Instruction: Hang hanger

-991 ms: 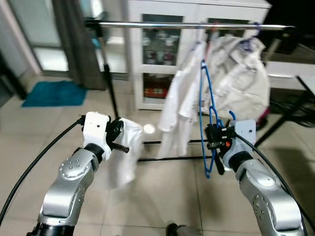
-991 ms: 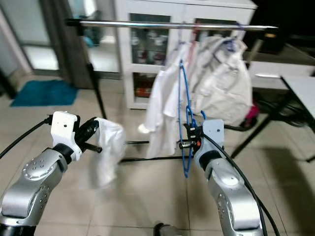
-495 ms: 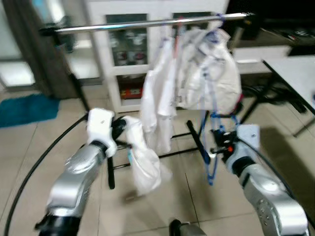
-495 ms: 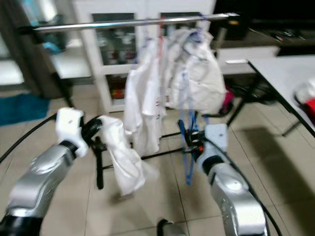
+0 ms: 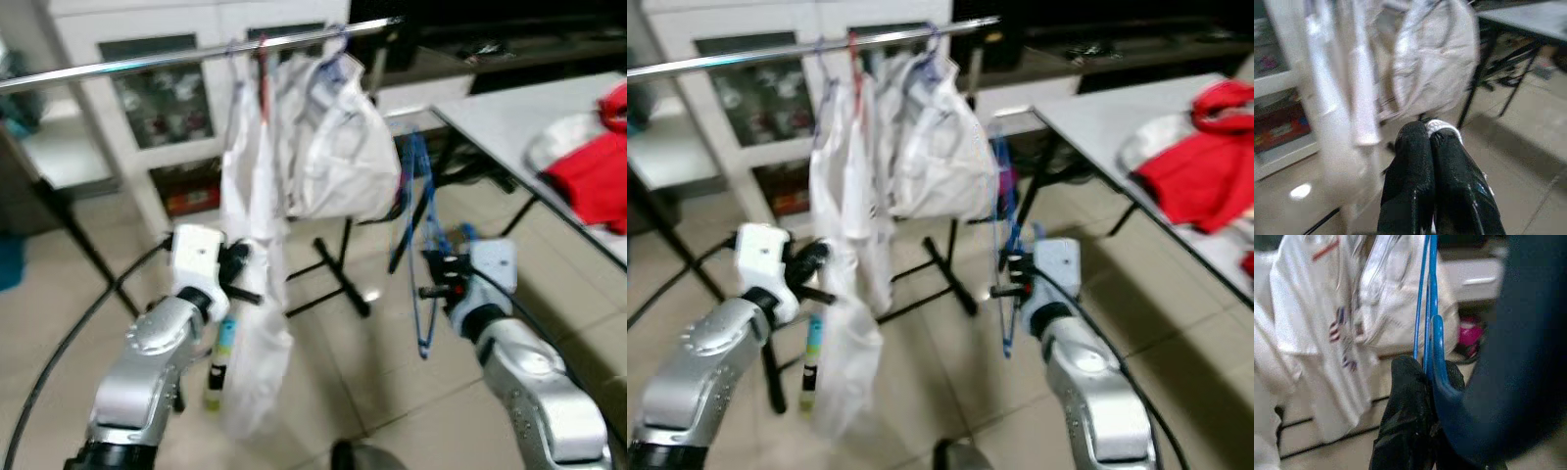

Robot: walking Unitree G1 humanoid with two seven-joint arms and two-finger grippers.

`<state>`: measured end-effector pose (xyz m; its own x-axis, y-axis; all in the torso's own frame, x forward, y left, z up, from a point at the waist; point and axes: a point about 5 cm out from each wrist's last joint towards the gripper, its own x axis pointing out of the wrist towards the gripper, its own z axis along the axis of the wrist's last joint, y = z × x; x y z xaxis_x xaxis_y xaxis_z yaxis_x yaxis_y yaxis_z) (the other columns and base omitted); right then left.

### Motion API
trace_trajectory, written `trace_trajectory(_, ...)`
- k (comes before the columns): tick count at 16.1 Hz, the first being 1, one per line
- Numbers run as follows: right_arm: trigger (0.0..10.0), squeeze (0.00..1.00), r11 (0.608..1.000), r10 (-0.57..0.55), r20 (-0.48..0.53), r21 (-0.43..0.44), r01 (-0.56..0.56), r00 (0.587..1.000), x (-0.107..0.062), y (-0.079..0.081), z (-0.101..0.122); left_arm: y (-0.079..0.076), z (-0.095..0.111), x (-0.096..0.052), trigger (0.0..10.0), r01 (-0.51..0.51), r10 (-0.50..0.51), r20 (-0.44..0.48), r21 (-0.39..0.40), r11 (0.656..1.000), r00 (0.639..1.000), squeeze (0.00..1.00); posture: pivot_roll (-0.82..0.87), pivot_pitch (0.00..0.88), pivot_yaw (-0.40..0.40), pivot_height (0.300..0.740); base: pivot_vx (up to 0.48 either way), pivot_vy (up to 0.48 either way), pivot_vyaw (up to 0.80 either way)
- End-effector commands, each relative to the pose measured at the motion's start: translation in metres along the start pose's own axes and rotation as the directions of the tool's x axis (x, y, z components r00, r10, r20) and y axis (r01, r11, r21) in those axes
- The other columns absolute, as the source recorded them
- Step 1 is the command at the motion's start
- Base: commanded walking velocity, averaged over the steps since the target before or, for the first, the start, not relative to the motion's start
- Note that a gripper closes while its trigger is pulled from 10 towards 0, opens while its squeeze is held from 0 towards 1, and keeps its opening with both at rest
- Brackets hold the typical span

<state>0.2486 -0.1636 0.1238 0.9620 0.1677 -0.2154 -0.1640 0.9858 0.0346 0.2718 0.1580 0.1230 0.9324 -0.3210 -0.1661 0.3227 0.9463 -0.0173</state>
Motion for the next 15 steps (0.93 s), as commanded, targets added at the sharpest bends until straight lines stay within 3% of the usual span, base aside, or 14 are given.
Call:
trace_trajectory(1, 10.0, 0.00, 1.000, 0.016, 0.001, 0.006, -0.016, 1.000, -0.001, 0.002, 0.000, 0.000, 0.006, 0.001, 10.0, 0.000, -0.001, 0.023, 0.020, 1.000, 1.000, 0.00, -0.07, 0.000, 0.017, 0.740, 0.000, 0.000, -0.80)
trace_trajectory(9, 10.0, 0.00, 0.999, 0.032, -0.021, 0.011, -0.032, 0.999, -0.005, 0.005, -0.004, -0.002, -0.002, -0.008, 10.0, -0.004, 0.004, -0.002, 0.006, 1.000, 1.000, 0.00, -0.06, 0.002, -0.004, 0.740, 0.000, 0.000, -0.80)
trace_trajectory(15, 10.0, 0.00, 1.000, 0.025, -0.024, 0.012, -0.025, 0.999, -0.005, 0.004, -0.004, 0.002, 0.003, -0.007, 10.0, -0.037, 0.037, 0.039, -0.005, 0.999, 0.999, 0.00, -0.06, 0.000, 0.001, 0.740, 0.000, 0.000, -0.80)
